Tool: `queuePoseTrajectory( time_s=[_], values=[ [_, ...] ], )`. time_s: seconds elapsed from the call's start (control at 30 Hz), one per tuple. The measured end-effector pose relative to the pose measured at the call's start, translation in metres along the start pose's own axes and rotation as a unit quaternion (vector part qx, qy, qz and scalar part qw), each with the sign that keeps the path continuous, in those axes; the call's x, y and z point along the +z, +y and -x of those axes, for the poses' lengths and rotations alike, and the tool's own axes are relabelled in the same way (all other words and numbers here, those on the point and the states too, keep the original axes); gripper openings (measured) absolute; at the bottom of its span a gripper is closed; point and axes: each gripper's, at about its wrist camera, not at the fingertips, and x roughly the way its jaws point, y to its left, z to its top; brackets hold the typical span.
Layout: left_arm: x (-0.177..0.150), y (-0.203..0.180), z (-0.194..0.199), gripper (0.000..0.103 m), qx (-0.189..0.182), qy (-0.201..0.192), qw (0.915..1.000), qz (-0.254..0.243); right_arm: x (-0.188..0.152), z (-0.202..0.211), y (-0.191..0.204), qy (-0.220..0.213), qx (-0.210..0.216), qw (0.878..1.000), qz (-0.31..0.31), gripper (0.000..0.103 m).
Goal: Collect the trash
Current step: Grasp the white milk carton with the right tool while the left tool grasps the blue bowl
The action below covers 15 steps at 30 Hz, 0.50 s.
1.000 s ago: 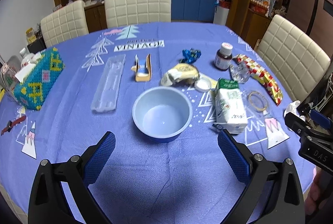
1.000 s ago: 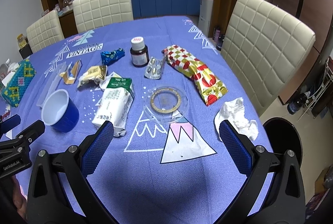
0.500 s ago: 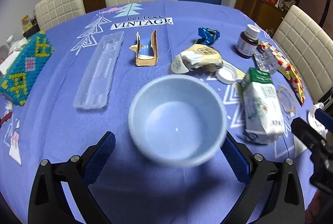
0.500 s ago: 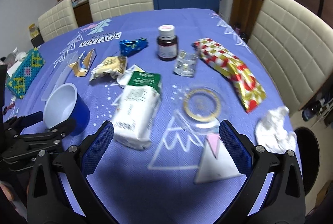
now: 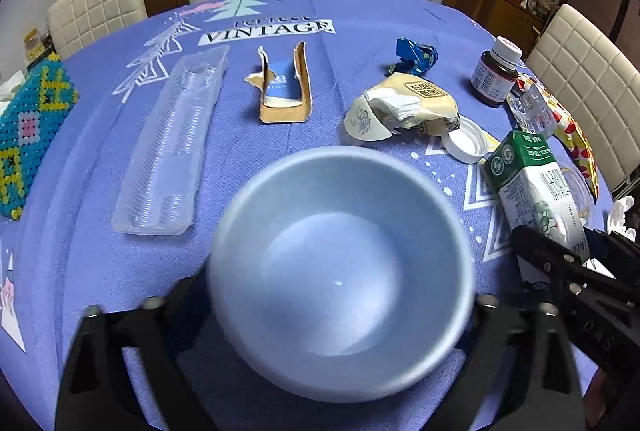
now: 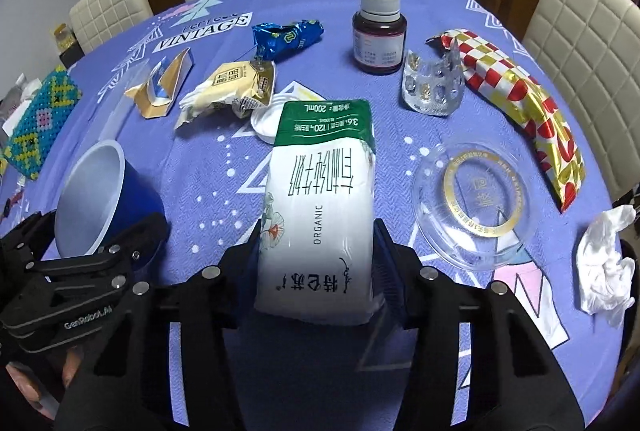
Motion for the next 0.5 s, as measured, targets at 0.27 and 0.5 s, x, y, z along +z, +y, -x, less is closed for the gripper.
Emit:
queuePoseTrajectory(
  time_s=[0.27,0.5],
  values=[
    [0.002,-0.007,0.025,0.072,0.017,-0.024,0.9996,-0.004,-0.005,0.031,-0.010,-0.031,0.004,1.000,-0.005,0.052],
    [0.008,-0.050,0.049,0.072,0.004,-0.045,0.9984,-0.032,-0.014,0.067,-0.051,-0.062,-0.019,0.997,-0.034,0.052]
  ],
)
